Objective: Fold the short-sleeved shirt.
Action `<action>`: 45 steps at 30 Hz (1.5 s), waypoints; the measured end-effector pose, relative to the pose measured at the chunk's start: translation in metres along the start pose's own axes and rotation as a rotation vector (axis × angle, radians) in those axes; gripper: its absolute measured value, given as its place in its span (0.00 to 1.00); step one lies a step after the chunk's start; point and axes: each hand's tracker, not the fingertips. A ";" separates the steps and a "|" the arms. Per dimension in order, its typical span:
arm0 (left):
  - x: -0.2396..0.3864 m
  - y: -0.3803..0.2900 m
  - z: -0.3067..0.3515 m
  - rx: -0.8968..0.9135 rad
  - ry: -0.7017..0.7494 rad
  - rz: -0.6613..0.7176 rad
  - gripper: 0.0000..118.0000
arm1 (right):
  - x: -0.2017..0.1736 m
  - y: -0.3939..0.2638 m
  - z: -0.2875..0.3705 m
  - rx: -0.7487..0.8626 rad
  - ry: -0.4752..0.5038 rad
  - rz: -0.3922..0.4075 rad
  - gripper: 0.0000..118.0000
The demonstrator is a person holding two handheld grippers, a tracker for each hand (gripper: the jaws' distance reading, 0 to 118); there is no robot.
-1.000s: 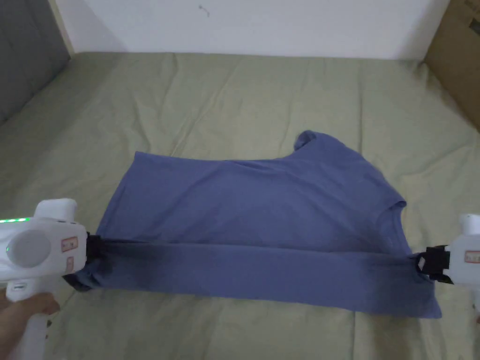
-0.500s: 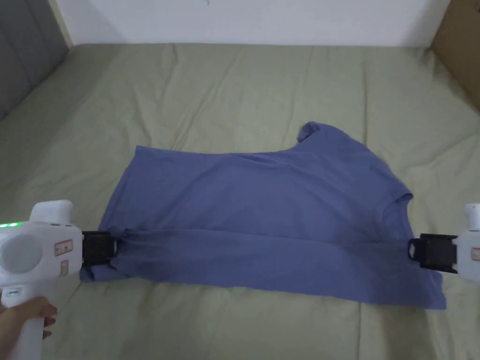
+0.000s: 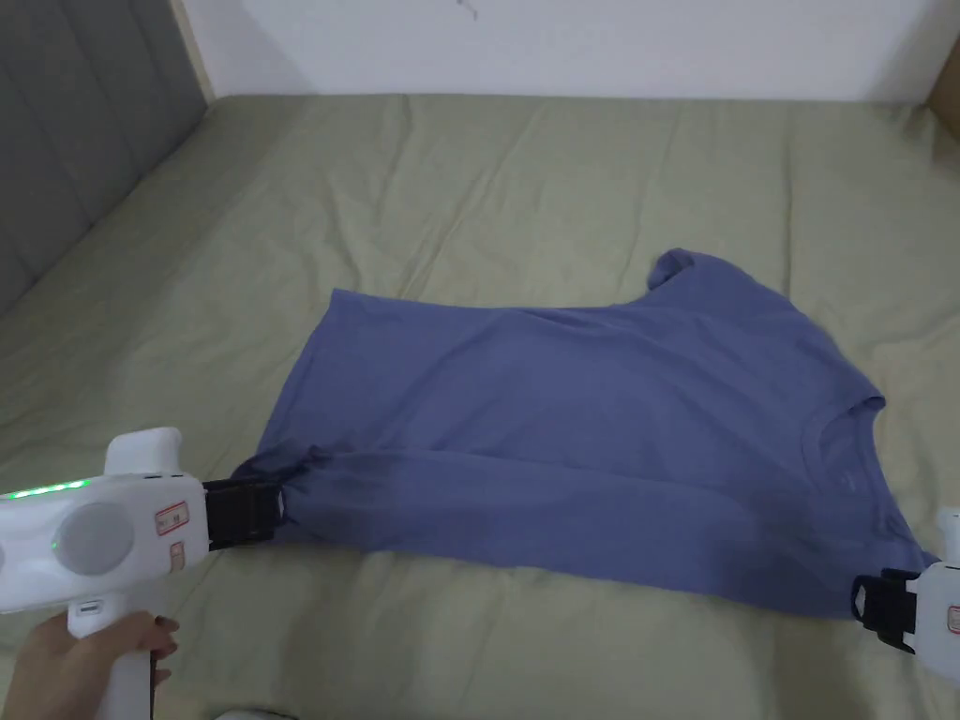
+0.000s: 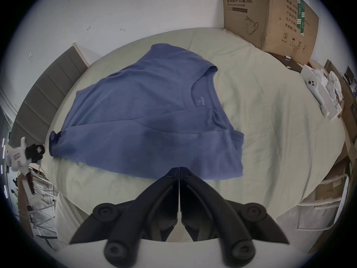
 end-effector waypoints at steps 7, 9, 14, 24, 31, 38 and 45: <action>0.009 -0.008 -0.041 -0.100 0.070 -0.053 0.52 | -0.003 -0.007 -0.003 -0.028 -0.007 0.021 0.01; 0.011 -0.005 -0.032 -0.052 0.070 -0.076 0.29 | -0.001 -0.009 -0.002 -0.032 -0.011 0.017 0.01; 0.019 0.004 -0.025 -0.067 0.074 -0.122 0.03 | 0.011 0.001 -0.002 0.002 -0.086 0.032 0.29; 0.019 0.009 -0.017 -0.071 0.054 -0.126 0.03 | 0.040 0.000 -0.056 -0.098 -0.095 -0.022 0.62; 0.018 0.010 -0.006 -0.067 0.039 -0.155 0.03 | 0.029 0.005 -0.036 -0.086 -0.070 0.034 0.06; 0.011 0.007 0.028 -0.054 0.009 -0.168 0.03 | 0.035 0.009 0.007 -0.050 -0.012 0.029 0.06; -0.007 -0.041 0.064 -0.082 0.014 -0.181 0.03 | 0.049 -0.027 0.037 -0.085 0.001 0.055 0.06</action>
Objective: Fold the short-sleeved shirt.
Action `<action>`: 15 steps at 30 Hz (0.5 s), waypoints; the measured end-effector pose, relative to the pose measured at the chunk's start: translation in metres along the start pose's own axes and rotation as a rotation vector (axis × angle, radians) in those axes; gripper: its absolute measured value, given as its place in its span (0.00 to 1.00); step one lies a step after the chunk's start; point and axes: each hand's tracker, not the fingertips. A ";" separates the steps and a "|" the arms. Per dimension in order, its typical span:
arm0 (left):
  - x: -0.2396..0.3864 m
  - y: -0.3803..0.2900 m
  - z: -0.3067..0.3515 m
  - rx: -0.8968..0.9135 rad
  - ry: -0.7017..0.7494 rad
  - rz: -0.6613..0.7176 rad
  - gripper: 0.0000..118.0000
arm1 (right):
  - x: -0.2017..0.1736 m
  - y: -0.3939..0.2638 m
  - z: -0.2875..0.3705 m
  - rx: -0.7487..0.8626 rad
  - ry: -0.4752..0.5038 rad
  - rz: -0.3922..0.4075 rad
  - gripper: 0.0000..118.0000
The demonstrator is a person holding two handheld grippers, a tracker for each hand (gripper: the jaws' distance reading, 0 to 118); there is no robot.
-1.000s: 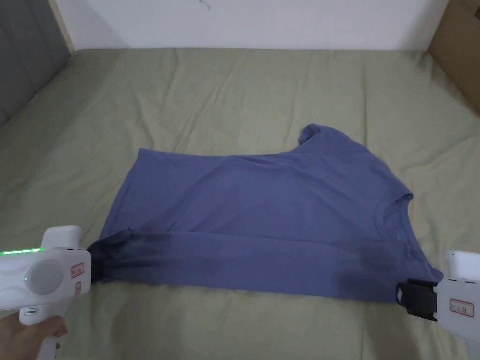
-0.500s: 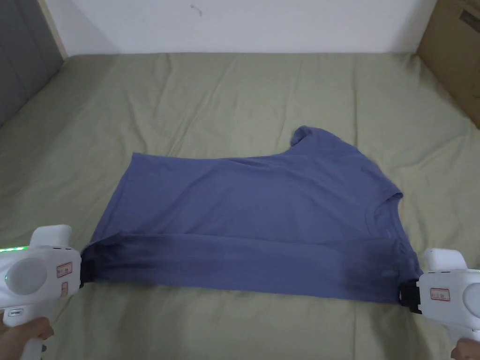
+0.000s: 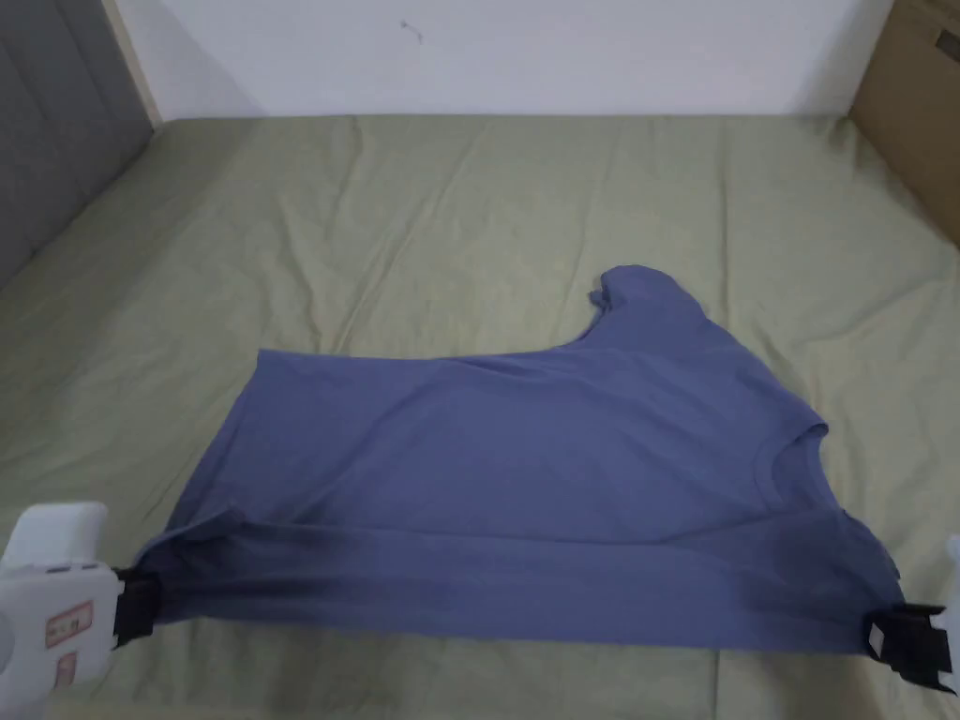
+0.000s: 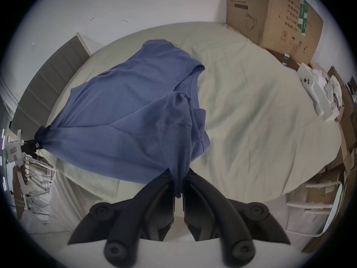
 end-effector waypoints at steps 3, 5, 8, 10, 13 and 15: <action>-0.005 -0.025 -0.010 -0.022 -0.001 0.047 0.03 | 0.003 -0.018 -0.010 -0.039 -0.003 -0.001 0.06; -0.006 -0.034 -0.018 -0.022 0.006 0.077 0.16 | 0.003 -0.024 -0.019 -0.045 -0.001 -0.018 0.11; -0.006 -0.028 -0.011 0.014 0.051 0.104 0.55 | -0.002 -0.021 -0.015 0.000 -0.034 -0.022 0.70; -0.008 -0.013 0.006 0.097 0.013 0.154 0.64 | -0.003 -0.010 -0.001 0.081 0.007 -0.026 0.71; 0.000 0.011 0.026 0.164 0.014 0.140 0.65 | -0.011 0.012 0.014 0.156 -0.041 -0.013 0.71; 0.010 0.024 0.032 0.199 0.001 0.130 0.62 | -0.019 0.023 0.020 0.211 -0.077 0.048 0.70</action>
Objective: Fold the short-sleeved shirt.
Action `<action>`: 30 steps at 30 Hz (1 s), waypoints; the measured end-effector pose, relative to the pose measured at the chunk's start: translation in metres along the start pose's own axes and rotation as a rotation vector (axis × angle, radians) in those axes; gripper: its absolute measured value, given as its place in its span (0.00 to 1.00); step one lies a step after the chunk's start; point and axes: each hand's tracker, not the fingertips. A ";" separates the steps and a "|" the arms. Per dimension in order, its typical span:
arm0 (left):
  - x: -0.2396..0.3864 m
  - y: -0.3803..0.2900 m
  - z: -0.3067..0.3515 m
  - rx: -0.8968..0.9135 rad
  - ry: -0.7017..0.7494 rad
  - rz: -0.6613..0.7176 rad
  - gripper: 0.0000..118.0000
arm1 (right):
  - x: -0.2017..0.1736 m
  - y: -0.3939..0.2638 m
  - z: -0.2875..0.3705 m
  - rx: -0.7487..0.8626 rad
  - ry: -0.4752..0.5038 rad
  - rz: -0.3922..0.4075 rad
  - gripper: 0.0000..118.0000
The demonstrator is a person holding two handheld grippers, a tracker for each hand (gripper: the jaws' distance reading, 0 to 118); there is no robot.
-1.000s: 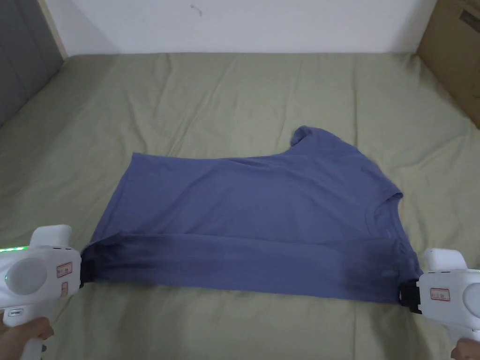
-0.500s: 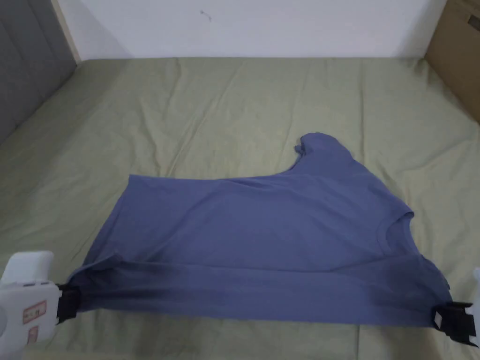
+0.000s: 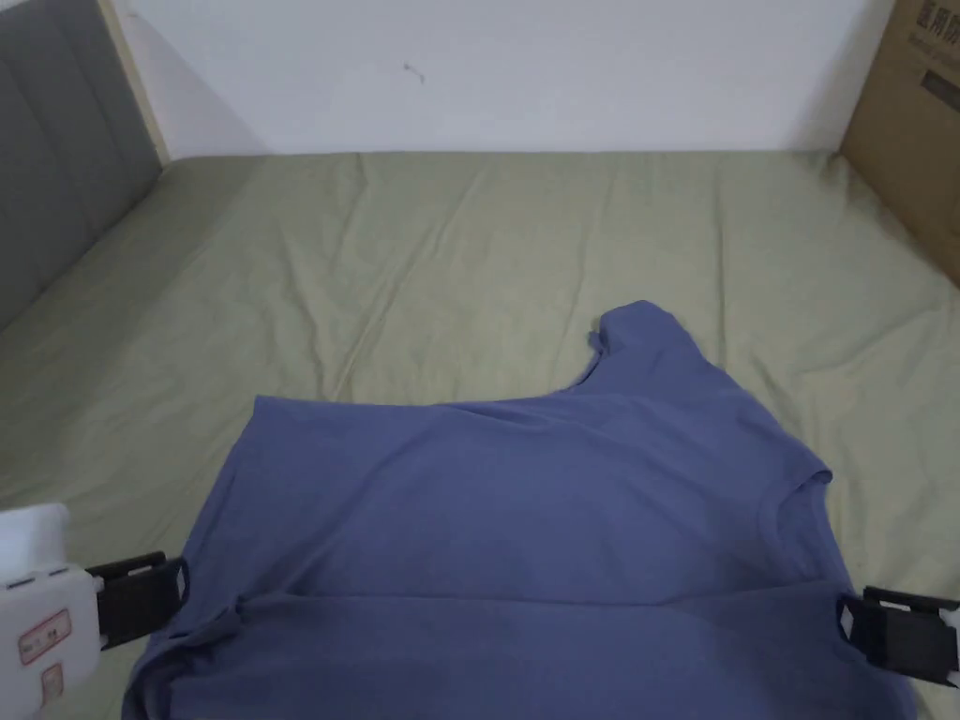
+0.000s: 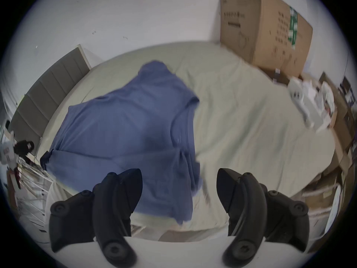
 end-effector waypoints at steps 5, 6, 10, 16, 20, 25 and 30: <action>0.032 0.007 -0.020 -0.004 -0.028 -0.034 0.00 | -0.020 0.014 -0.010 0.037 -0.035 -0.021 0.04; 0.038 0.004 -0.027 -0.007 0.005 -0.057 0.00 | -0.022 0.012 -0.016 0.066 -0.037 -0.049 0.04; 0.046 -0.003 -0.053 -0.051 -0.043 -0.052 0.00 | -0.023 0.011 -0.045 0.009 0.031 -0.116 0.00; 0.054 0.025 -0.078 -0.061 -0.045 -0.080 0.00 | -0.021 0.066 -0.068 0.020 0.080 -0.103 0.00; 0.061 0.043 -0.094 -0.067 -0.048 -0.099 0.00 | -0.018 0.142 -0.105 0.014 0.115 -0.025 0.03; 0.066 0.051 -0.116 -0.097 -0.058 -0.111 0.00 | -0.009 0.217 -0.202 -0.113 0.121 -0.046 0.65; 0.062 0.048 -0.128 -0.132 -0.038 -0.097 0.00 | -0.004 0.240 -0.285 -0.279 0.054 -0.029 0.64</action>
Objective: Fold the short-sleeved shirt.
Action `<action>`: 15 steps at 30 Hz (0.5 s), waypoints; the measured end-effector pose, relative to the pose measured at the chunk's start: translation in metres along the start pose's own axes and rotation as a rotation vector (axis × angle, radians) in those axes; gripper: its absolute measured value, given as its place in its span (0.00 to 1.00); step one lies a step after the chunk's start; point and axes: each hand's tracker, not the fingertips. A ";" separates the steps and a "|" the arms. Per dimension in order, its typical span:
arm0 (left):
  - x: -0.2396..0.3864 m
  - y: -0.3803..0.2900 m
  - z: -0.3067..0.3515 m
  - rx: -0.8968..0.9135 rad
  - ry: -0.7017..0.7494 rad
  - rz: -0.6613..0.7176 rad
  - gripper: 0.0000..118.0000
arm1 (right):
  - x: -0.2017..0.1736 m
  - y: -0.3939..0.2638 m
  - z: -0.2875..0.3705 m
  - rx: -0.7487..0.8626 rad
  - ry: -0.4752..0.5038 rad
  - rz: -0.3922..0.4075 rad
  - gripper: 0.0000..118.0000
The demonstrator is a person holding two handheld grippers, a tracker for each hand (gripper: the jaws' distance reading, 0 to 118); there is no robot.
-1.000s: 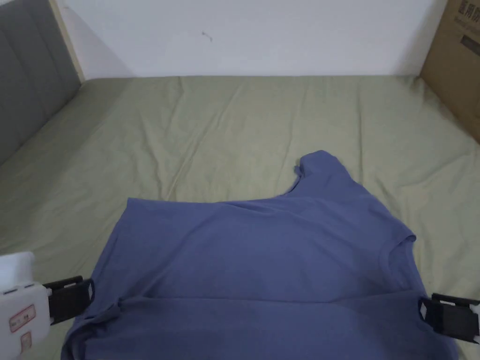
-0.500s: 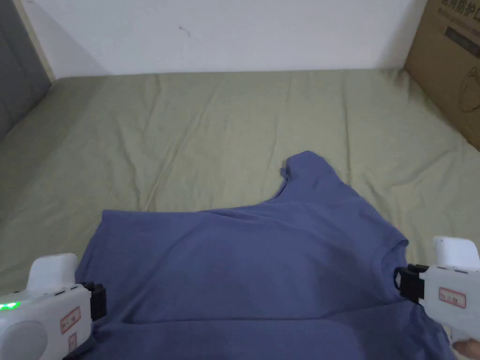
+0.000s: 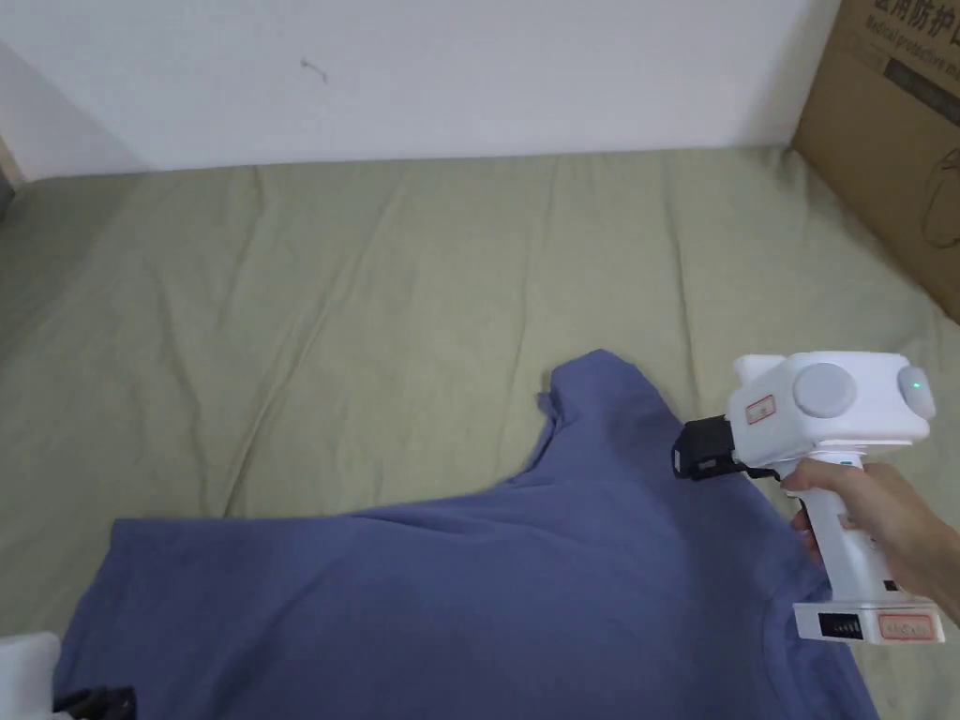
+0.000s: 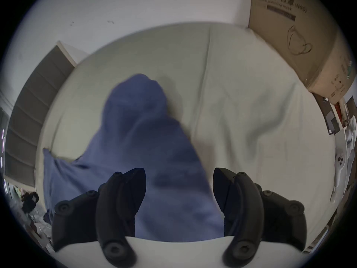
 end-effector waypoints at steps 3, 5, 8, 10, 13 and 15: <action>-0.008 0.000 -0.003 -0.013 0.003 0.034 0.00 | 0.010 0.004 -0.019 -0.040 0.033 -0.096 0.53; -0.010 -0.001 -0.003 -0.018 0.016 0.041 0.00 | 0.008 -0.001 -0.020 -0.046 -0.028 -0.052 0.47; -0.015 -0.003 -0.002 -0.023 0.024 0.040 0.00 | 0.001 -0.003 -0.004 -0.013 -0.061 0.050 0.22; -0.017 -0.004 -0.002 -0.026 0.029 0.037 0.00 | 0.001 -0.004 0.000 -0.014 -0.029 0.025 0.03; -0.022 0.002 -0.002 -0.021 0.032 0.057 0.00 | 0.003 -0.005 0.008 0.004 -0.014 -0.007 0.03; -0.029 0.014 -0.007 0.001 0.006 0.072 0.00 | 0.004 -0.005 0.016 0.019 -0.006 -0.005 0.03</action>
